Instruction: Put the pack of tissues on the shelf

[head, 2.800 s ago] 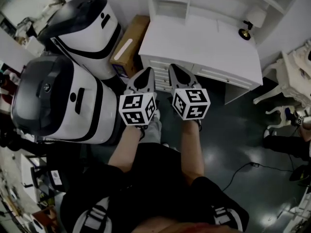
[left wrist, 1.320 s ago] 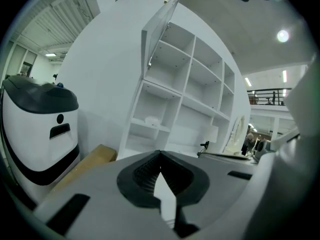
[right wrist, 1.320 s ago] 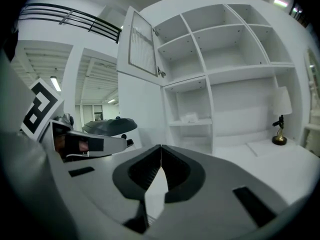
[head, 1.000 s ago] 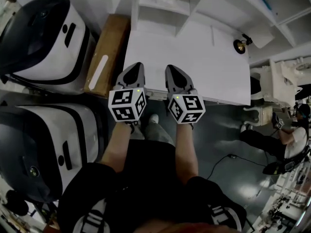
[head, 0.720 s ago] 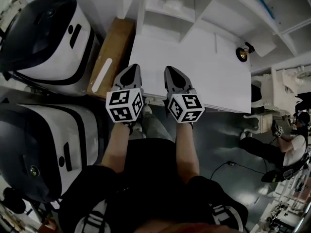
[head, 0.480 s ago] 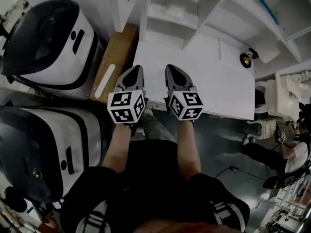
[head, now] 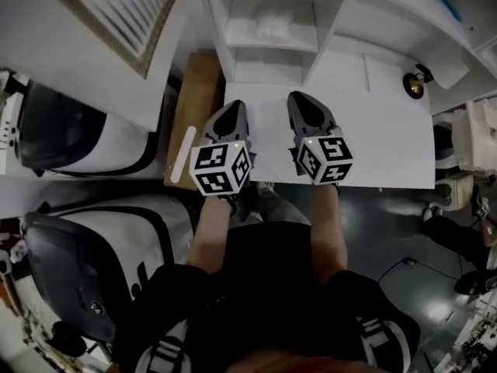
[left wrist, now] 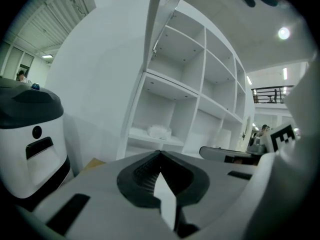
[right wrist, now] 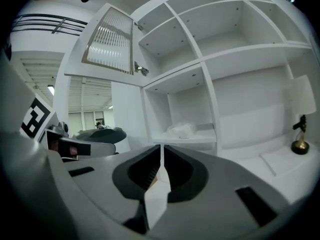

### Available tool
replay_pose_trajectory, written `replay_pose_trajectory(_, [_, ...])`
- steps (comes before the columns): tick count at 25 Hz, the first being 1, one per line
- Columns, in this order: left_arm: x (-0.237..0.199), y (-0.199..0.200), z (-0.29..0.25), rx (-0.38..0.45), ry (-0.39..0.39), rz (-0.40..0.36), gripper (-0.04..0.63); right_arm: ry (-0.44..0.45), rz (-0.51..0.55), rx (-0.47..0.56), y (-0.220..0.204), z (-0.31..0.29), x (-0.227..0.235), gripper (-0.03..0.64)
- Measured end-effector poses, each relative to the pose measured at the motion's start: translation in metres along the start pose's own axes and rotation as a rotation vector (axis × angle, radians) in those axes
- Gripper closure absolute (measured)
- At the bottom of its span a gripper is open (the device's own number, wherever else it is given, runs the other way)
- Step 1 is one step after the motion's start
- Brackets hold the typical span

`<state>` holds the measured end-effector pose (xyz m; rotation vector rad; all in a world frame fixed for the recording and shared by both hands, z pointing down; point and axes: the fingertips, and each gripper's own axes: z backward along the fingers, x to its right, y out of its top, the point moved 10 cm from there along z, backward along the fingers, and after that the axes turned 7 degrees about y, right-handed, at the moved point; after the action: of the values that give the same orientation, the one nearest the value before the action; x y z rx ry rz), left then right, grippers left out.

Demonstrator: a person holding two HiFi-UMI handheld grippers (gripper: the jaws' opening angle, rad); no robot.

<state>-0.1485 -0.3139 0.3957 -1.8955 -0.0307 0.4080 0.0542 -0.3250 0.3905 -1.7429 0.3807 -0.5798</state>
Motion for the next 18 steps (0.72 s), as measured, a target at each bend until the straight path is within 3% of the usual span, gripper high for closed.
replay_pose_trajectory(8, [0.019, 0.022, -0.048, 0.015, -0.035, -0.032, 0.584, 0.012, 0.043, 0.023, 0.027, -0.022, 0.042, 0.587])
replay_pose_trajectory(10, [0.018, 0.025, -0.055, 0.021, -0.024, -0.032, 0.584, 0.061, 0.062, 0.012, 0.031, -0.032, 0.046, 0.505])
replay_pose_trajectory(14, [0.015, 0.025, -0.064, 0.037, 0.007, -0.013, 0.584, 0.143, 0.138, -0.050, 0.035, -0.049, 0.049, 0.452])
replay_pose_trajectory(18, [0.013, 0.023, -0.070, 0.049, 0.035, 0.014, 0.584, 0.163, 0.240, -0.114, 0.041, -0.064, 0.053, 0.405])
